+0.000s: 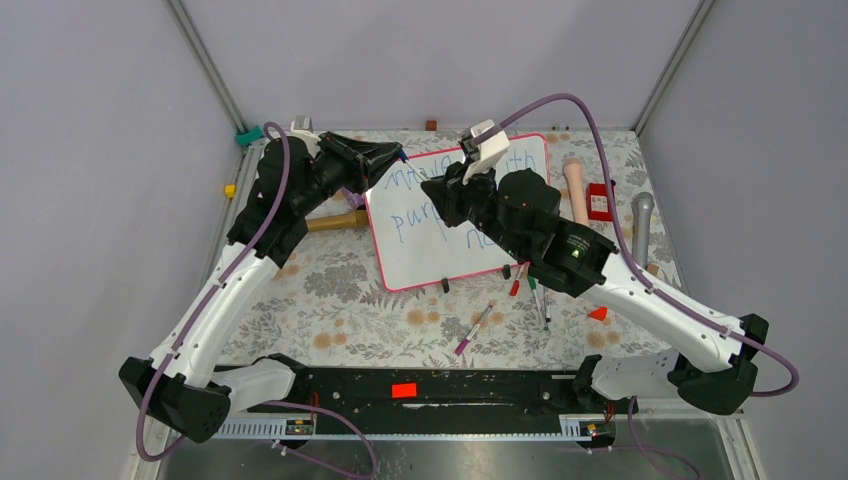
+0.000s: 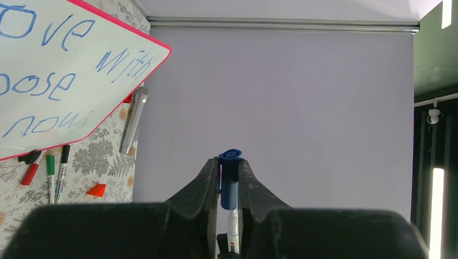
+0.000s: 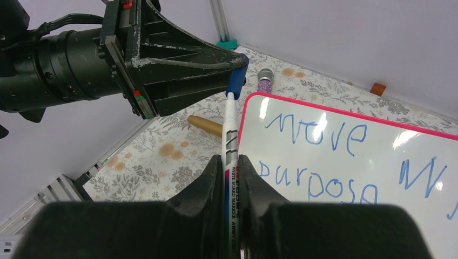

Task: Write a sentence on the whiteboard
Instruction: Close the whiteboard marker at the center of the board.

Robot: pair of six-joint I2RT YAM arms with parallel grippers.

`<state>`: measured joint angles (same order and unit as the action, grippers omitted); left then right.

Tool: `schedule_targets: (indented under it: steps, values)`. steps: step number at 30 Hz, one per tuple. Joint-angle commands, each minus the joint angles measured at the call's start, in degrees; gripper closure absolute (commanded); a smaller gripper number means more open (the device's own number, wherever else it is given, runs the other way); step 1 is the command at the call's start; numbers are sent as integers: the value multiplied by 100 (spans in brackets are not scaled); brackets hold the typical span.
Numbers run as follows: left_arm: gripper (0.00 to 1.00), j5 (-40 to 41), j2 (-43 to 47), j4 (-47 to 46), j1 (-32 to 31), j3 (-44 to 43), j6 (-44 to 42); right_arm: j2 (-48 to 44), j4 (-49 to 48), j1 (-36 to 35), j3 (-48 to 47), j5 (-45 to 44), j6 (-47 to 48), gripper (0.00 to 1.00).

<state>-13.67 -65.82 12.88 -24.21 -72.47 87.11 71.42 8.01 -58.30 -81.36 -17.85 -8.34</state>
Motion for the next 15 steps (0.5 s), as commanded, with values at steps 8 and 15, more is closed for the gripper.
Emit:
schedule_targets:
  steps: [8, 15]
  values:
    - [100, -103, 125, -266, 13, -27, 313, 143, -204, 116, -321, -43, 19, 100]
    - [100, -240, 184, -625, -22, 183, 748, 299, -249, 135, -399, -80, 52, 100]
